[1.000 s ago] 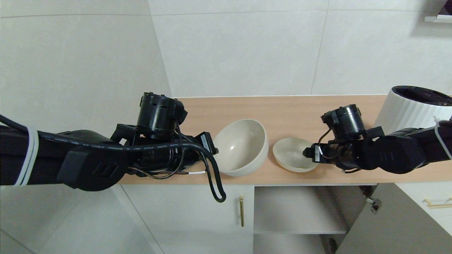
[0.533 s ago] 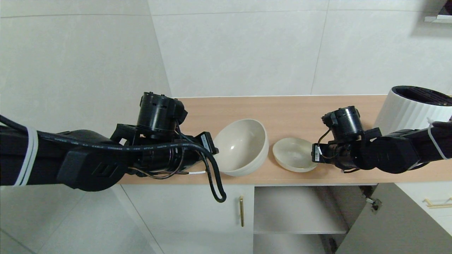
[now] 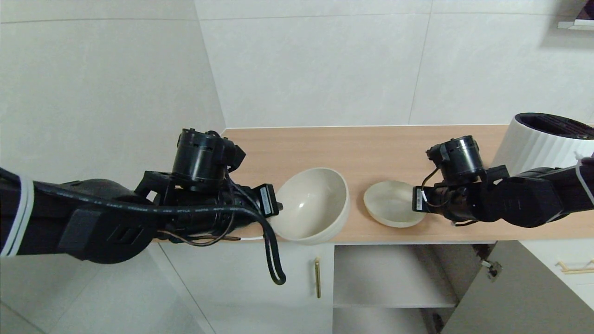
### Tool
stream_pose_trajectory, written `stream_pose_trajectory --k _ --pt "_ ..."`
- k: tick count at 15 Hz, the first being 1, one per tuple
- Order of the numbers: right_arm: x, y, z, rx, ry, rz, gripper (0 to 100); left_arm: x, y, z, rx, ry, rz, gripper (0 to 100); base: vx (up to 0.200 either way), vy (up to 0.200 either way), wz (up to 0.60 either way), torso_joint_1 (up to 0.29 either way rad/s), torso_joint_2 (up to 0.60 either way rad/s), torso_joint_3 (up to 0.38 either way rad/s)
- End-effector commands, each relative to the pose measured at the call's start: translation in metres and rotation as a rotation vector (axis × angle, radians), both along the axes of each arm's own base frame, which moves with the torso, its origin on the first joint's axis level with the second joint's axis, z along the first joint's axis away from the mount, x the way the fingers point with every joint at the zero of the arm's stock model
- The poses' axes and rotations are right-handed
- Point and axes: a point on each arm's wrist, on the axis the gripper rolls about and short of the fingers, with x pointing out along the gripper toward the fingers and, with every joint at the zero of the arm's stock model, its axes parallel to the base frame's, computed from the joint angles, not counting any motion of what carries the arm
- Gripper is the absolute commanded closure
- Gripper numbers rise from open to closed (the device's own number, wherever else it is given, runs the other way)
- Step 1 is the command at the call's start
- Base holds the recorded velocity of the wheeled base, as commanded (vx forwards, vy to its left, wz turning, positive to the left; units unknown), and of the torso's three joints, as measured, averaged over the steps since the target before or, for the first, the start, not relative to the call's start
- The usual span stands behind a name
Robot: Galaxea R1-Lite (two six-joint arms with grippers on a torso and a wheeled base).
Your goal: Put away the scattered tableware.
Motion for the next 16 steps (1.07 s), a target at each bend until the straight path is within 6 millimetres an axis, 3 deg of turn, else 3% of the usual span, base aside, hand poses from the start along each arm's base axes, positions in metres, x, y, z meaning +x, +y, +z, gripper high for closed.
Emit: stream_pose_trajectory --k 1,5,8,11,16 --pt "-0.014 -0.005 0.018 0.023 -0.025 0.020 100 -0.016 0.010 0.004 0.028 -0.022 -0.020 100 0.000 0.000 0.00 0.000 0.00 0.000" --pt "-0.075 -0.025 0.061 0.110 0.030 0.163 100 -0.042 0.025 0.012 0.063 -0.071 -0.052 100 0.000 0.000 0.00 0.000 0.00 0.000" --pt "-0.111 -0.039 0.075 0.135 0.076 0.222 100 -0.063 0.036 0.012 0.088 -0.088 -0.069 100 0.000 0.000 0.00 0.000 0.00 0.000" --pt "-0.126 -0.042 0.062 0.128 0.142 0.249 100 -0.077 0.044 0.013 0.112 -0.106 -0.087 100 0.000 0.000 0.00 0.000 0.00 0.000" --pt "-0.131 -0.044 0.052 0.113 0.162 0.243 100 -0.068 0.039 -0.002 0.146 -0.045 -0.090 100 0.000 0.000 0.00 0.000 0.00 0.000"
